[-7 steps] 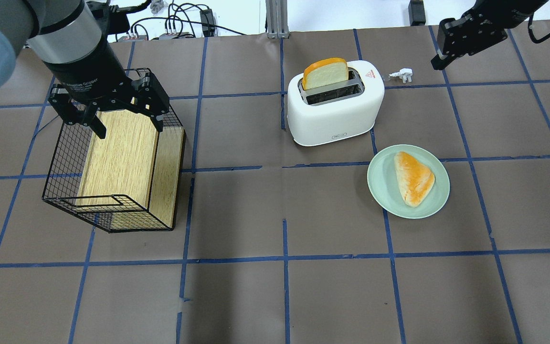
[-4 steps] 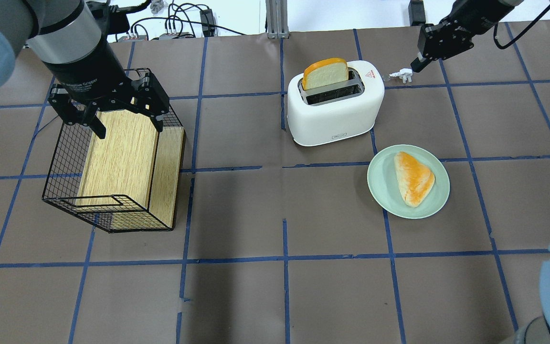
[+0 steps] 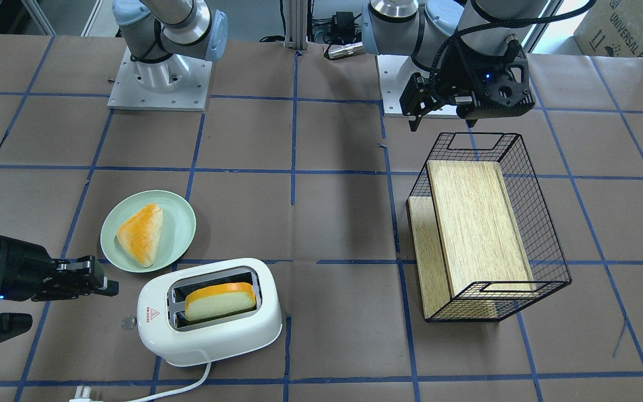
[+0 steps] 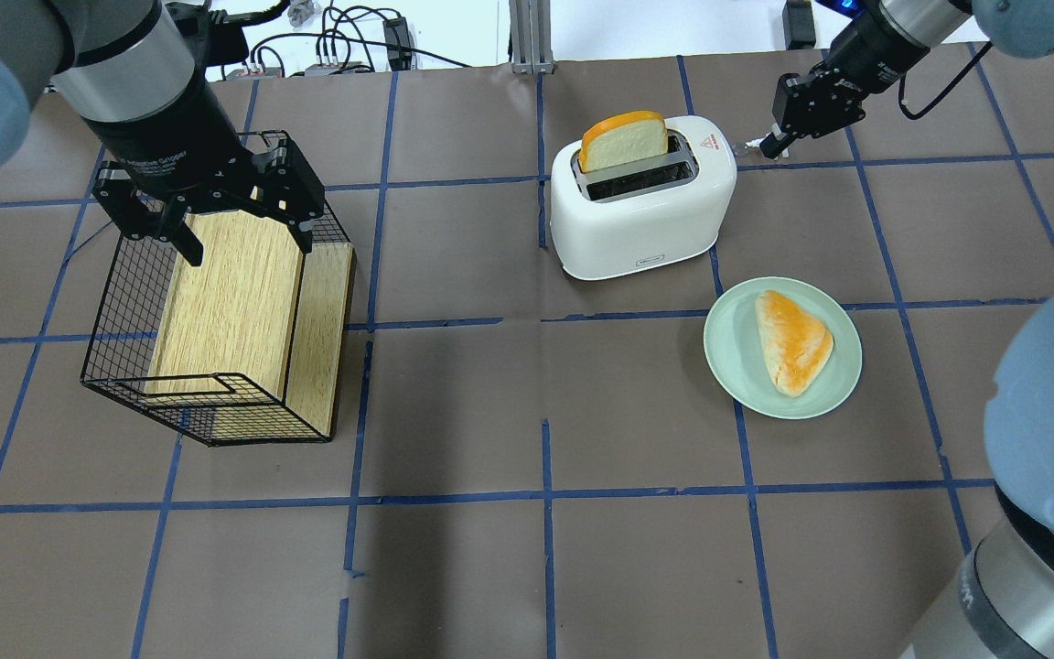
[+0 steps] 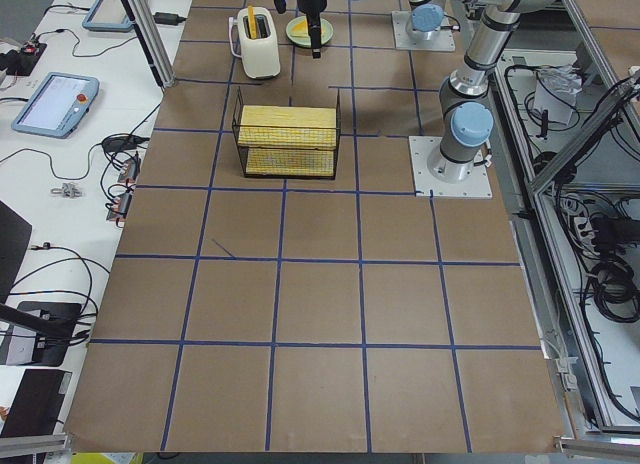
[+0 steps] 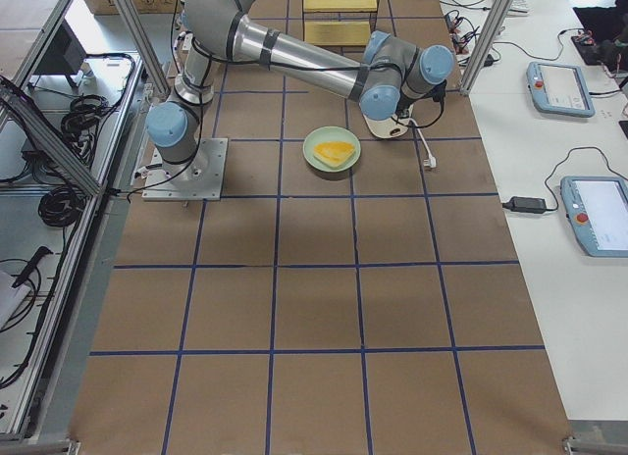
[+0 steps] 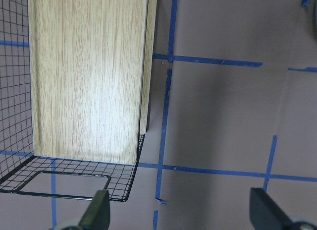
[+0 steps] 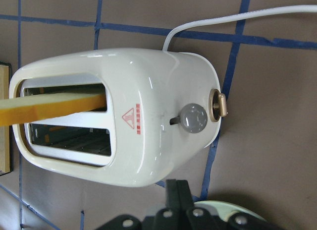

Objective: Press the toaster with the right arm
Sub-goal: 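Lower the right gripper onto the top of the toaster's gold lever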

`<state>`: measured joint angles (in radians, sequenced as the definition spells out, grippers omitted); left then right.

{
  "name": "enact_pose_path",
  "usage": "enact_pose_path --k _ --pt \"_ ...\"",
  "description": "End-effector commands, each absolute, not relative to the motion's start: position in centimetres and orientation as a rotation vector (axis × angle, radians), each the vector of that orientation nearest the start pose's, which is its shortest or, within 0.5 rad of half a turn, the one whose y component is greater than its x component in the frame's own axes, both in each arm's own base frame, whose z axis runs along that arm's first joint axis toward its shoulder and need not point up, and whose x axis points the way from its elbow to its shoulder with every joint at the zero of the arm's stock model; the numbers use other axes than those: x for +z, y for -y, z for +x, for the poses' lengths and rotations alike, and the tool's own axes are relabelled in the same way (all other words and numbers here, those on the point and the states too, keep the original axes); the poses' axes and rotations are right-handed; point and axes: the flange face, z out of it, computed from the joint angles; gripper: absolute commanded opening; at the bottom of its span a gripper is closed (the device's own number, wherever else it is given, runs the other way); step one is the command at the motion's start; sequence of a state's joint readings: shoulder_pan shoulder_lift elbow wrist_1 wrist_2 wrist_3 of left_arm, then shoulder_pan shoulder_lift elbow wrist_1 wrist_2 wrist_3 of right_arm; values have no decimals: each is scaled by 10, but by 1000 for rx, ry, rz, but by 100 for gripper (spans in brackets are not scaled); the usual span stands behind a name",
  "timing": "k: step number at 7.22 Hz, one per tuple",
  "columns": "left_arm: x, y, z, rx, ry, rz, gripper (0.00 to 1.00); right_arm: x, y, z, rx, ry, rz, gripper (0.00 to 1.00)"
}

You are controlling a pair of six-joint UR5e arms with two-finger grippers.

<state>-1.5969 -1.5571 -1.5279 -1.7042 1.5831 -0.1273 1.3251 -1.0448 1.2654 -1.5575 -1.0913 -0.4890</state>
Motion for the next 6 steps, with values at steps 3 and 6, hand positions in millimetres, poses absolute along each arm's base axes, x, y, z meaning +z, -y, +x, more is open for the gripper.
enact_pose_path --k 3,6 --pt "503 474 -144 116 -3118 -157 100 316 719 12 69 -2595 -249 4" --pt "503 474 -144 116 -3118 -157 100 306 724 10 66 -2595 -254 4"
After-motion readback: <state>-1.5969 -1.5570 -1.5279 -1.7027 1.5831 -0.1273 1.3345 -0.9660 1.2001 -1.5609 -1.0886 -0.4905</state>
